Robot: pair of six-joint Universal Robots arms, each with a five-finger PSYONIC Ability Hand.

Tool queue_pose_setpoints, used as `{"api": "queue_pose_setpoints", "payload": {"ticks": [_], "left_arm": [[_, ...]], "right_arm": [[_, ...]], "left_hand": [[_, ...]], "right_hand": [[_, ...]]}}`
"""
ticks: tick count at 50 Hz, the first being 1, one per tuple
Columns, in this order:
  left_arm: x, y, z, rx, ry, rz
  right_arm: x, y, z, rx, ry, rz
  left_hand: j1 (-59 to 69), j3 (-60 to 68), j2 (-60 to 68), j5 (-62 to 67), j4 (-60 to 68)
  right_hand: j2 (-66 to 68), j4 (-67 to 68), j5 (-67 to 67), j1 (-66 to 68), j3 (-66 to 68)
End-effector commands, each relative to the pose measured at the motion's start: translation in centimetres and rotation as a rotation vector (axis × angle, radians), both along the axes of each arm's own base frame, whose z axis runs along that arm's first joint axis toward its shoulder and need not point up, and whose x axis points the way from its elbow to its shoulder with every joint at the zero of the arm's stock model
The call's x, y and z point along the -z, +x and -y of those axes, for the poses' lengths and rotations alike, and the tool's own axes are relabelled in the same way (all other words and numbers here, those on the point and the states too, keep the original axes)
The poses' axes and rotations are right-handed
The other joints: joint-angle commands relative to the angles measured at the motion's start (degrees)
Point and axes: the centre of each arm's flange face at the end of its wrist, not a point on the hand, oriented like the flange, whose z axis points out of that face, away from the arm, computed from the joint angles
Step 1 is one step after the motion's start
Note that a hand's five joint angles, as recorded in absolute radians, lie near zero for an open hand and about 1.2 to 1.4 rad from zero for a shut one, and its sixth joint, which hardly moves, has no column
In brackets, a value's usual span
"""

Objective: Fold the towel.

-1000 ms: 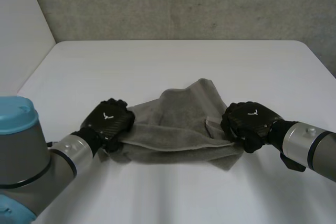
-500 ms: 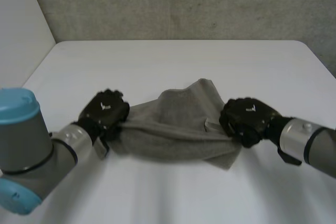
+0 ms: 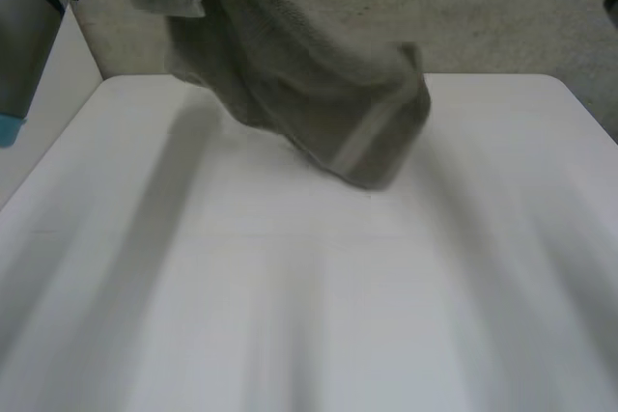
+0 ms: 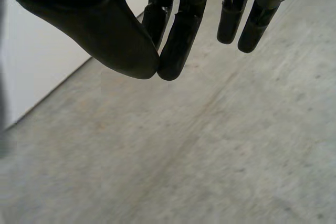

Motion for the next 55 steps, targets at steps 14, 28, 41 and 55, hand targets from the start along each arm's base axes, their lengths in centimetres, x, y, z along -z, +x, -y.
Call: {"api": "queue_pose_setpoints", "payload": {"ticks": [14, 28, 41, 55], "left_arm": [[24.6, 2.8, -6.8, 0.091, 0.668, 0.405], [15.8, 1.1, -12.6, 0.190, 0.411, 0.400], [12.2, 3.3, -17.2, 0.188, 0.316, 0.317], [15.1, 5.5, -13.7, 0.048, 0.424, 0.332]], "right_arm": [[22.2, -1.1, -4.3, -0.054, 0.538, -0.431], [21.4, 2.6, -5.0, -0.121, 0.531, -0.458], [22.3, 9.4, -3.4, -0.318, 0.475, -0.487], [26.0, 11.2, -2.0, -0.338, 0.531, -0.530]], "left_hand": [[5.38, -3.30, 3.91, 3.52, -3.76], [5.38, -3.30, 3.91, 3.52, -3.76], [5.38, -3.30, 3.91, 3.52, -3.76], [5.38, -3.30, 3.91, 3.52, -3.76]], "right_hand": [[-61.50, -4.35, -62.90, -62.32, -3.01], [-65.64, -4.35, -67.04, -66.45, -3.01], [-62.36, -4.35, -63.76, -63.17, -3.01], [4.36, -4.35, 2.96, 3.55, -3.01]]}}
